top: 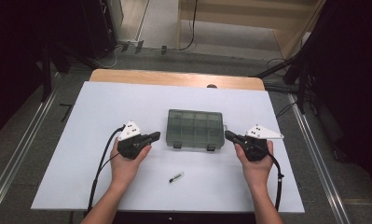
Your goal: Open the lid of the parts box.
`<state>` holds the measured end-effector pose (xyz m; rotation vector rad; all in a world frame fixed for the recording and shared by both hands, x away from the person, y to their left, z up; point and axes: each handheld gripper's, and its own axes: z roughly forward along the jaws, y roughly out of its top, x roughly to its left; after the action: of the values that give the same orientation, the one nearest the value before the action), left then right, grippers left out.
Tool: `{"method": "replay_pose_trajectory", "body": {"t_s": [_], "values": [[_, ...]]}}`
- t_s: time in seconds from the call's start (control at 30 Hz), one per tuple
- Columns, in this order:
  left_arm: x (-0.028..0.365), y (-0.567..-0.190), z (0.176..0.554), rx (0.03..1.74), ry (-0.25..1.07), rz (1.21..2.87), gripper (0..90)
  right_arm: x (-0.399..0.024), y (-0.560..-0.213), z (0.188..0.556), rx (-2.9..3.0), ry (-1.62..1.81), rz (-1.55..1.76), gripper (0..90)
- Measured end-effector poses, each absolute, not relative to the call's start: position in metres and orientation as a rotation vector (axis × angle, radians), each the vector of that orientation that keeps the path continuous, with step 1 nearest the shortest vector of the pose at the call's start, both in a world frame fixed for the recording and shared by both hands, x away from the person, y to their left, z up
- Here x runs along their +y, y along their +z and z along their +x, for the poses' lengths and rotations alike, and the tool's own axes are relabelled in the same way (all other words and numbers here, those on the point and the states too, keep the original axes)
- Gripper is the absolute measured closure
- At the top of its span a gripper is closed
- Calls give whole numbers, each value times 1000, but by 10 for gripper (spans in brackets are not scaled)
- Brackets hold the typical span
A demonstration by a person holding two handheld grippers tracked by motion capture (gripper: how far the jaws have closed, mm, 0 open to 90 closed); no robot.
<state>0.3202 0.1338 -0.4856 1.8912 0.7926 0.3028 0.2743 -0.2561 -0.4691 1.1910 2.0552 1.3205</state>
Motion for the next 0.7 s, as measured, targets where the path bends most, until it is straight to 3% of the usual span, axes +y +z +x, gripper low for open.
{"method": "replay_pose_trajectory", "body": {"t_s": [0.7], "values": [[122, -506, 324, 840, 253, 1993, 900, -262, -499, 276, 2185, 1130, 1265, 900]]}}
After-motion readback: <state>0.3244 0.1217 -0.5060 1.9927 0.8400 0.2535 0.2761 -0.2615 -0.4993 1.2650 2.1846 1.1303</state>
